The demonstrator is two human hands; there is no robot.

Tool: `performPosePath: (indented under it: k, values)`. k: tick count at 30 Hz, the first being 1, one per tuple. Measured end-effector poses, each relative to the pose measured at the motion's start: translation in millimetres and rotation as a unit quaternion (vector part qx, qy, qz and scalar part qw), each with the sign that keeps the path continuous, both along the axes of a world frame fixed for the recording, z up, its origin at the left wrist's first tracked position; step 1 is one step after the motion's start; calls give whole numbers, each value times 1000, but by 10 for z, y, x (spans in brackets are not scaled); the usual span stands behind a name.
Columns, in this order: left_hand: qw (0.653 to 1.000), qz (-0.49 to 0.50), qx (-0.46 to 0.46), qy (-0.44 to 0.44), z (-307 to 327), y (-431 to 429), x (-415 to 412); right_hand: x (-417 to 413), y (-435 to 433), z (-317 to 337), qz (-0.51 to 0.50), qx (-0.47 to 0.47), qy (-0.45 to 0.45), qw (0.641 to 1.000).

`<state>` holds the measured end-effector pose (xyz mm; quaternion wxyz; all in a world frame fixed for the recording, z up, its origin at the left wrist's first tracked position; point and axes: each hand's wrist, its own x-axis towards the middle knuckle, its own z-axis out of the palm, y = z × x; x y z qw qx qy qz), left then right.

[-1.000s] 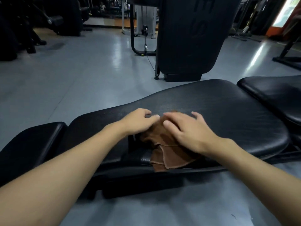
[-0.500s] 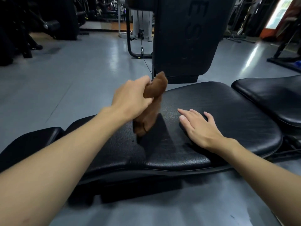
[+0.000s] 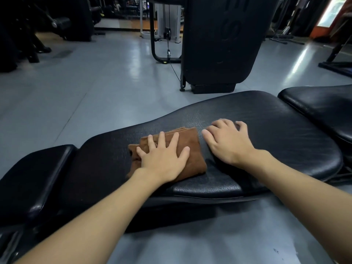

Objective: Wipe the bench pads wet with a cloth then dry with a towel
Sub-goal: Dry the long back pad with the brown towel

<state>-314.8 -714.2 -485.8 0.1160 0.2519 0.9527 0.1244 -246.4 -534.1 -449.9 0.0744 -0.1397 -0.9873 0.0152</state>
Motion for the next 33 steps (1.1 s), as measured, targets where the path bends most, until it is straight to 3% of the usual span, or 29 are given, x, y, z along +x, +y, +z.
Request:
performPosePath:
  k: [7, 17, 29, 33]
  values:
    - [999, 4, 8, 45, -95, 17, -315, -350, 24, -158, 18, 15, -99, 995]
    - [997, 63, 3, 35, -23, 326, -1167, -402, 56, -224, 21, 43, -109, 993]
    - [999, 0, -8, 45, -158, -389, -26, -357, 9, -153, 2, 24, -129, 991]
    - [998, -4, -11, 60, -201, -606, 319, -383, -126, -82, 16, 108, -120, 987]
